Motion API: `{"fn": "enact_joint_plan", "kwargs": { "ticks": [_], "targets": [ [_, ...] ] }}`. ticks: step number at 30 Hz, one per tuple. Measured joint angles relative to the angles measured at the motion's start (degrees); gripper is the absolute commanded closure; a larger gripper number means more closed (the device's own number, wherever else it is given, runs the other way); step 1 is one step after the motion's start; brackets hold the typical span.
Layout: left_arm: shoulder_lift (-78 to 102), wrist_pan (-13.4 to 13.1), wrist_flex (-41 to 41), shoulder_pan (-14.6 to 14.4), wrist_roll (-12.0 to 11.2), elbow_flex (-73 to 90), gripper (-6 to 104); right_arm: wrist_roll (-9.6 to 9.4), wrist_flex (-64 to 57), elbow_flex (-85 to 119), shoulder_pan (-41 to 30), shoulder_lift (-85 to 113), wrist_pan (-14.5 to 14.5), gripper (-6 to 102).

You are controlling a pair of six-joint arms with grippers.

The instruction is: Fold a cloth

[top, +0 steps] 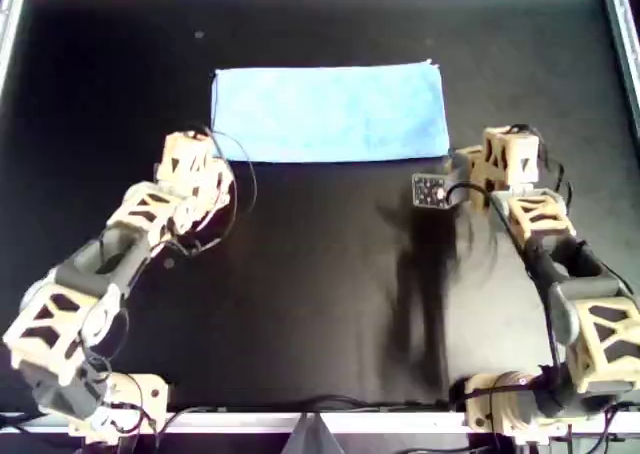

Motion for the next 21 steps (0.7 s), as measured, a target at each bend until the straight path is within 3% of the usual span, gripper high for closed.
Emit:
{"fn": "enact_joint_plan", "kwargs": {
  "ticks": [14, 21],
  "targets": [
    [-0.8, -0.4, -0.6, 0.0, 0.0, -4.2, -2, 0.0, 0.0, -0.8, 0.1, -2.5, 0.0, -2],
    [-4.8, -0.4, -5.1, 0.0, 0.0, -4.7, -1, 0.0, -0.1, -12.0, 2.3, -12.5, 0.0, -2]
  ]
}}
